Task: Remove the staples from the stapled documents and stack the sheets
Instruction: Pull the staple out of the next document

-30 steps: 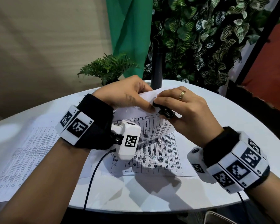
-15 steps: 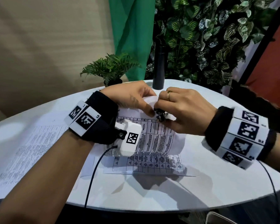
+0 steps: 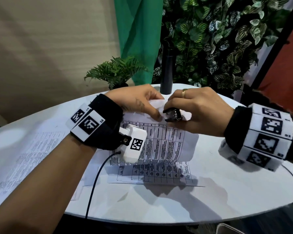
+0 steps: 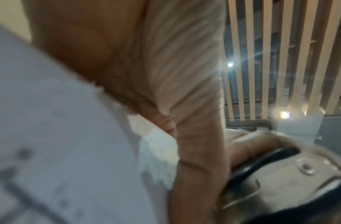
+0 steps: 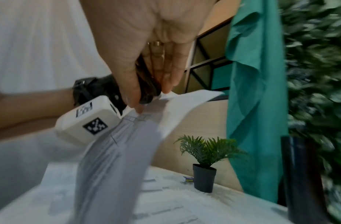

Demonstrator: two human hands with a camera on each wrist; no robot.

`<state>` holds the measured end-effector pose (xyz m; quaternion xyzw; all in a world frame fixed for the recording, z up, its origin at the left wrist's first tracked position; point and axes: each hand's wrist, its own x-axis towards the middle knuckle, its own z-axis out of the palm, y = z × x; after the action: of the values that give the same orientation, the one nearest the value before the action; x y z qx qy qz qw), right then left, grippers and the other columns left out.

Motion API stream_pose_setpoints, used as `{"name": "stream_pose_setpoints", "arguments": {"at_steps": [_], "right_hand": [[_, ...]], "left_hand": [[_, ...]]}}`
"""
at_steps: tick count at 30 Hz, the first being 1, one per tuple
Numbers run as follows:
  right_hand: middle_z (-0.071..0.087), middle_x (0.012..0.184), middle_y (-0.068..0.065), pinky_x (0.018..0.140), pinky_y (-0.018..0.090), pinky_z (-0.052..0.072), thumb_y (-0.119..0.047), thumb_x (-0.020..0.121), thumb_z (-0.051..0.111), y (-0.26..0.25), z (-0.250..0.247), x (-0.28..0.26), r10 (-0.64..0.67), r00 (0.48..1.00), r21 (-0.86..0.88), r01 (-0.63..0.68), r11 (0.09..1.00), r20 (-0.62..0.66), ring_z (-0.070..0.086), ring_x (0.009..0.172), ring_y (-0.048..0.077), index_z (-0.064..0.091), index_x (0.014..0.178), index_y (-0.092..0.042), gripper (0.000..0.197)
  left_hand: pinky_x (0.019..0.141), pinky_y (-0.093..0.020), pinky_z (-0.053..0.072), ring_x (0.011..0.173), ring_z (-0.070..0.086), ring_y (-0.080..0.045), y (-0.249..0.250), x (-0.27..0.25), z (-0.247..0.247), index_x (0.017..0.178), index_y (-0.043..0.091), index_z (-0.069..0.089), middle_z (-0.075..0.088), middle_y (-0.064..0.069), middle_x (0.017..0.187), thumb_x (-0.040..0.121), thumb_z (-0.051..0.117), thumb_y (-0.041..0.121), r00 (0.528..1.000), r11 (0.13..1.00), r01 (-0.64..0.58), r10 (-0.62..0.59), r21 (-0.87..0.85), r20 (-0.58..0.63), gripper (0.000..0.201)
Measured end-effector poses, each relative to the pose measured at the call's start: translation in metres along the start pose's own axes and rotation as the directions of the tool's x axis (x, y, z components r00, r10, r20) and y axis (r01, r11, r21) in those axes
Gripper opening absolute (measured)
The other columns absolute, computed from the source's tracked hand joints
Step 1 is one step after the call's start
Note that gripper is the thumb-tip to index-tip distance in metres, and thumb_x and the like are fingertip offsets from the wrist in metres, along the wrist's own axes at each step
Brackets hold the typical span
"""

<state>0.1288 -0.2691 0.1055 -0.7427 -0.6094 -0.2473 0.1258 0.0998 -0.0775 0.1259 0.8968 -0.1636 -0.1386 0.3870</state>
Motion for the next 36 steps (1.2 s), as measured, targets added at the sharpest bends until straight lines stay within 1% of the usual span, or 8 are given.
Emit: {"name": "stream_pose_setpoints", "arguments": {"at_steps": [7,11,18,21,25,29,33,36], "right_hand": [[0.069,0.089,0.003,0.075,0.032,0.052,-0.031,0.075,0.073,-0.009,0.017,-0.016,0.254,0.939,0.185,-0.214,0.959,-0.233,0.065,0.088,0.021,0.071,0.091,-0.007,0.029],[0.067,0.091,0.002,0.073,0.040,0.055,-0.027,0.074,0.073,-0.010,0.017,-0.014,0.309,0.921,0.270,-0.243,0.932,-0.237,0.063,0.083,0.016,0.071,0.094,-0.005,0.030],[0.064,0.095,-0.005,0.073,0.009,0.046,-0.030,0.066,0.078,-0.010,0.011,-0.015,0.354,0.928,0.374,-0.290,0.881,-0.116,0.058,0.086,0.005,0.070,0.100,-0.009,0.041],[0.064,0.098,-0.001,0.074,0.005,0.044,-0.028,0.067,0.080,-0.008,0.005,-0.015,0.371,0.924,0.406,-0.305,0.861,-0.092,0.056,0.090,0.002,0.068,0.102,-0.011,0.041],[0.059,0.095,-0.006,0.065,0.022,0.052,-0.030,0.067,0.072,-0.010,0.001,-0.019,0.564,0.818,0.618,-0.387,0.684,-0.112,0.057,0.082,0.006,0.055,0.095,-0.028,0.032],[0.055,0.075,0.006,0.055,0.029,0.040,-0.019,0.065,0.059,-0.015,0.014,-0.021,0.742,0.668,0.789,-0.423,0.446,-0.061,0.047,0.063,0.014,0.051,0.077,-0.017,0.015],[0.050,0.074,0.000,0.062,0.029,0.040,-0.021,0.079,0.062,-0.028,0.027,-0.015,0.686,0.708,0.575,-0.494,0.652,-0.169,0.047,0.068,0.015,0.055,0.074,-0.011,0.014],[0.052,0.083,-0.001,0.070,0.030,0.045,-0.020,0.077,0.065,-0.031,0.029,-0.009,0.633,0.741,0.460,-0.492,0.739,-0.224,0.052,0.077,0.015,0.064,0.080,-0.009,0.012]], "left_hand": [[0.074,-0.015,0.045,0.080,0.057,-0.013,-0.006,0.001,0.000,0.096,-0.005,0.066,0.065,-0.011,0.090,0.079,0.069,0.005,0.997,0.990,-0.067,0.070,-0.122,0.021,0.020],[0.077,-0.012,0.046,0.081,0.057,-0.010,-0.008,-0.001,0.002,0.101,-0.008,0.066,0.065,-0.011,0.092,0.082,0.065,0.002,0.993,0.984,-0.107,0.099,-0.143,-0.064,0.021],[0.075,-0.011,0.046,0.076,0.062,-0.003,-0.012,-0.004,0.004,0.091,0.004,0.070,0.071,0.007,0.080,0.081,0.067,0.006,0.994,0.985,-0.098,0.089,-0.145,-0.067,0.011],[0.090,-0.023,0.048,0.089,0.062,-0.010,-0.012,-0.005,0.005,0.094,0.008,0.071,0.072,-0.007,0.096,0.079,0.073,0.017,0.991,0.978,-0.106,0.089,-0.177,-0.098,0.018],[0.094,-0.025,0.048,0.093,0.065,-0.013,-0.013,-0.004,0.005,0.090,0.012,0.073,0.073,-0.008,0.102,0.080,0.072,0.015,0.988,0.980,-0.101,0.079,-0.171,-0.133,0.010],[0.079,-0.015,0.047,0.079,0.065,-0.004,-0.013,-0.004,0.006,0.082,0.019,0.072,0.072,0.008,0.084,0.081,0.070,0.012,0.984,0.984,-0.106,0.083,-0.145,-0.155,0.007],[0.094,-0.032,0.049,0.097,0.067,-0.024,-0.011,-0.006,0.007,0.092,0.007,0.073,0.072,-0.010,0.101,0.081,0.071,0.020,0.979,0.981,-0.140,0.118,-0.136,-0.164,0.017],[0.089,-0.022,0.049,0.088,0.063,-0.009,-0.009,-0.007,0.007,0.091,0.007,0.072,0.071,-0.009,0.098,0.084,0.067,0.012,0.976,0.974,-0.157,0.128,-0.164,-0.177,0.010]]}}
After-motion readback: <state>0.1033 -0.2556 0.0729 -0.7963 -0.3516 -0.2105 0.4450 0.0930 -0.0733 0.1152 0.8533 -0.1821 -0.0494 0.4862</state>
